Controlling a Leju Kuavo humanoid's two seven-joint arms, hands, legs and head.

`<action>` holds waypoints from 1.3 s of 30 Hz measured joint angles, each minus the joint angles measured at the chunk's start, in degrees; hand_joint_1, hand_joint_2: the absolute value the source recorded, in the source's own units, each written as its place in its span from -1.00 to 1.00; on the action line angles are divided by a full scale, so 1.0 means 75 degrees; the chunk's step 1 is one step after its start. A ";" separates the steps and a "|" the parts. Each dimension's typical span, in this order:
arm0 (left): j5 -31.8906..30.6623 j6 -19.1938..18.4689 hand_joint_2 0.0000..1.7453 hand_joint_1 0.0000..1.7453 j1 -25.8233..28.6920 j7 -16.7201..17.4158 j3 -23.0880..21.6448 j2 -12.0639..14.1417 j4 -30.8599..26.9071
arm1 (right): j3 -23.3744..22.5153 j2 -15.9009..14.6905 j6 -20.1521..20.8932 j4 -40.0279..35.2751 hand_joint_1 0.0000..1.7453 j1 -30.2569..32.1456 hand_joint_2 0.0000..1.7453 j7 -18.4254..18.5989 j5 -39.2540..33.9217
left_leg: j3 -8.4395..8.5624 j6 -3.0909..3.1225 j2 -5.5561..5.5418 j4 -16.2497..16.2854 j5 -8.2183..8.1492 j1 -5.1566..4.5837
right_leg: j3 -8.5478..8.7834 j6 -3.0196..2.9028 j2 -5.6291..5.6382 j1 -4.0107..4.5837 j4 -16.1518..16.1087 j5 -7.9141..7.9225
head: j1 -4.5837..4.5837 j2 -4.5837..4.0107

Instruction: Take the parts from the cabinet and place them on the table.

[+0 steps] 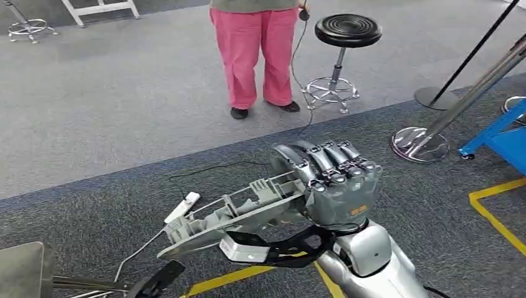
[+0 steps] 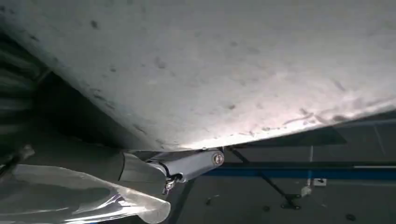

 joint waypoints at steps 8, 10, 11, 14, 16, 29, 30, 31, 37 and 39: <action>0.0251 0.0079 1.00 -1.00 0.0039 0.0146 -0.0455 0.0020 0.0000 | 0.0134 0.0000 0.0003 0.0061 1.00 -0.0061 1.00 0.0090 0.0003 | -0.0798 -0.0117 0.1162 0.1650 -0.0488 -0.0009 | 0.0167 -0.0180 -0.0914 0.0091 -0.0040 -0.0134 | -0.0058 0.0000; 0.0259 0.0082 1.00 -1.00 0.0038 0.0152 -0.0519 0.0029 0.0000 | 0.0149 0.0000 0.0003 0.0061 1.00 -0.0085 1.00 0.0096 0.0003 | -0.0074 -0.0013 0.1583 0.0271 0.0119 -0.0071 | 0.0262 -0.0142 -0.1101 0.0117 -0.0043 -0.0204 | -0.0055 0.0000; 0.0262 0.0082 1.00 -1.00 0.0015 0.0154 -0.0546 0.0032 0.0000 | 0.0160 0.0000 0.0003 0.0061 1.00 -0.0088 1.00 0.0096 0.0003 | 0.0033 0.0013 0.1853 0.0138 -0.0047 -0.0194 | 0.0265 -0.0102 -0.1183 0.0171 -0.0044 -0.0231 | -0.0061 0.0000; 0.0283 0.0090 1.00 -1.00 0.0036 0.0160 -0.0598 0.0049 0.0000 | 0.0172 0.0000 0.0003 0.0070 1.00 -0.0103 1.00 0.0096 0.0003 | -0.0023 0.0133 0.1625 0.0041 -0.0044 -0.0206 | 0.0299 -0.0024 -0.1433 0.0195 -0.0076 -0.0264 | -0.0052 0.0000; 0.0300 0.0093 1.00 -1.00 0.0075 0.0163 -0.0607 0.0049 0.0000 | 0.0201 0.0003 0.0000 0.0070 1.00 -0.0145 1.00 0.0096 0.0006 | 0.0051 0.0235 0.1432 -0.0077 0.0013 -0.0121 | 0.0279 0.0085 -0.1273 0.0151 -0.0032 -0.0393 | -0.0049 0.0000; 0.0749 0.0009 1.00 -1.00 0.0068 0.0233 -0.0965 0.0058 0.0000 | 0.0300 -0.0003 0.0000 0.0134 1.00 -0.0199 1.00 0.0181 0.0000 | -0.0058 0.0084 0.0133 0.0012 0.0039 -0.0019 | -0.0064 0.0094 0.0154 0.0032 0.0072 -0.0050 | 0.0053 0.0000; 0.0787 0.0000 1.00 -1.00 0.0100 0.0233 -0.1003 0.0061 0.0000 | 0.0309 -0.0003 0.0000 0.0134 1.00 -0.0207 1.00 0.0178 0.0003 | -0.0064 0.0039 0.0040 0.0004 0.0054 -0.0009 | -0.0050 0.0067 0.0068 0.0046 0.0063 -0.0040 | 0.0041 0.0000; 0.0796 0.0000 1.00 -1.00 0.0111 0.0239 -0.1032 0.0073 0.0000 | 0.0312 0.0000 0.0000 0.0134 1.00 -0.0215 1.00 0.0178 0.0003 | -0.0069 0.0007 -0.0035 0.0023 0.0019 -0.0014 | -0.0002 0.0013 -0.0052 -0.0019 -0.0019 -0.0008 | 0.0041 0.0000; 0.0973 0.0000 1.00 -1.00 0.0111 0.0245 -0.1152 0.0079 0.0000 | 0.0318 -0.0003 0.0000 0.0137 1.00 -0.0213 1.00 0.0181 0.0003 | -0.1150 -0.0142 0.1133 0.2332 -0.0959 0.0000 | 0.0099 -0.0171 -0.0762 0.0059 -0.0068 -0.0068 | -0.0052 0.0000; 0.1087 0.0000 1.00 -1.00 0.0125 0.0245 -0.1198 0.0090 0.0000 | 0.0329 -0.0003 0.0000 0.0137 1.00 -0.0213 1.00 0.0189 0.0003 | -0.0760 -0.0144 0.1179 0.1576 -0.0449 0.0012 | 0.0130 -0.0143 -0.0959 0.0061 -0.0068 -0.0101 | -0.0047 0.0000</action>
